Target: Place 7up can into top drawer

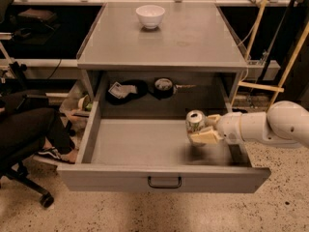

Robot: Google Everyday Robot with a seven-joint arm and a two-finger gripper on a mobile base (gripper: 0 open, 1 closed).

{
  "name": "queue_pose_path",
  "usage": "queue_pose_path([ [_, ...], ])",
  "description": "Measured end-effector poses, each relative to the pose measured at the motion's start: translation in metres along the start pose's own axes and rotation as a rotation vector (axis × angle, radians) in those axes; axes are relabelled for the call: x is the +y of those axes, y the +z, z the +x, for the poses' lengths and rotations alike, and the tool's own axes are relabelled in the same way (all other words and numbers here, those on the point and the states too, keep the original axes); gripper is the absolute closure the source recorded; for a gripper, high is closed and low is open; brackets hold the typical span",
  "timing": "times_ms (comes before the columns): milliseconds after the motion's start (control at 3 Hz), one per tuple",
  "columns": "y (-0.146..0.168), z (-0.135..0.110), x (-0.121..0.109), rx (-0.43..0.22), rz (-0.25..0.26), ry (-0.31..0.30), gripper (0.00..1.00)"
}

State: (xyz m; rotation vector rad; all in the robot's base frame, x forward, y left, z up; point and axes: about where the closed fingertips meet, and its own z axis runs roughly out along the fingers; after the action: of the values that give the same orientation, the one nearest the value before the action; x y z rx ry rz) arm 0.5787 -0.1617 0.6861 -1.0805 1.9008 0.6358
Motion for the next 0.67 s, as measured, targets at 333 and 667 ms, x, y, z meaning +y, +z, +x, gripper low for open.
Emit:
queue_pose_path([
  [333, 0.0354, 0.0274, 0.0273, 0.106, -0.099, -0.063, 1.0],
  [667, 0.0393, 0.0281, 0.0292, 0.114, -0.107, -0.072, 0.82],
])
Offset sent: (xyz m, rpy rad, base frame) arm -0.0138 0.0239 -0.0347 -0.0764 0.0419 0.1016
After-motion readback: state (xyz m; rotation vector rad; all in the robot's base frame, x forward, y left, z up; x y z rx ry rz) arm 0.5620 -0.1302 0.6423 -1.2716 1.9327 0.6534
